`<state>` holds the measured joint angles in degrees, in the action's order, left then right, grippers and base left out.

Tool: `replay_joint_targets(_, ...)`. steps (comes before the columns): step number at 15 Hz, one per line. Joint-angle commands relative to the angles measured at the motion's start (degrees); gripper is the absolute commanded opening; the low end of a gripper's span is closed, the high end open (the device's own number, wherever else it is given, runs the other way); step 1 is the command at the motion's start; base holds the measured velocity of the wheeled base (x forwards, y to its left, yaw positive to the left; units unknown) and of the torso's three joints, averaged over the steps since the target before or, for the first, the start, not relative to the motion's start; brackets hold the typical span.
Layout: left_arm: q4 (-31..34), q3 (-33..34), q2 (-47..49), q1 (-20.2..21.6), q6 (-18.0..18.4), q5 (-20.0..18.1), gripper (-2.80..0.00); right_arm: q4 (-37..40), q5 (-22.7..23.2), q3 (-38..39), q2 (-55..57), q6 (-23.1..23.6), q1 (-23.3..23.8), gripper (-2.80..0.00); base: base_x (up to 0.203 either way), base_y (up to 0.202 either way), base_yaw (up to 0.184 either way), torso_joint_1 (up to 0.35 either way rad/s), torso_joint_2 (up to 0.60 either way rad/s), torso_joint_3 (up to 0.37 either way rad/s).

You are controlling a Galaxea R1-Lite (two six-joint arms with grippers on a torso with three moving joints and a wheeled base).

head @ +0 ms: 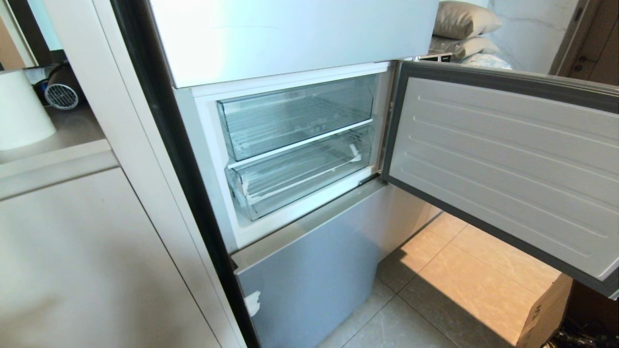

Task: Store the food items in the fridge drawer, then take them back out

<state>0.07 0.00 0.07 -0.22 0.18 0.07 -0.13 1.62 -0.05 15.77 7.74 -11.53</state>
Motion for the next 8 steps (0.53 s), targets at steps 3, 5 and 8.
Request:
replay_joint_targets(3,0.0,-0.1,0.0,0.0,0.0,0.0,-2.80,0.1,-0.1,0.0,-0.2,-0.8,-0.6,-2.80,0.000,0.000,0.000,0.000,0.00,0.000)
replay_joint_targets(5,0.0,0.0,0.0,0.0,0.0,0.0,-2.80,0.1,0.2,0.0,0.5,-0.4,3.5,-2.80,0.000,0.000,0.000,0.000,0.00,0.000)
replay_joint_targets(8,0.0,-0.1,0.0,0.0,0.0,0.0,-2.80,0.3,0.0,0.0,0.0,-0.4,5.4,-2.80,0.000,0.000,0.000,0.000,0.00,0.000)
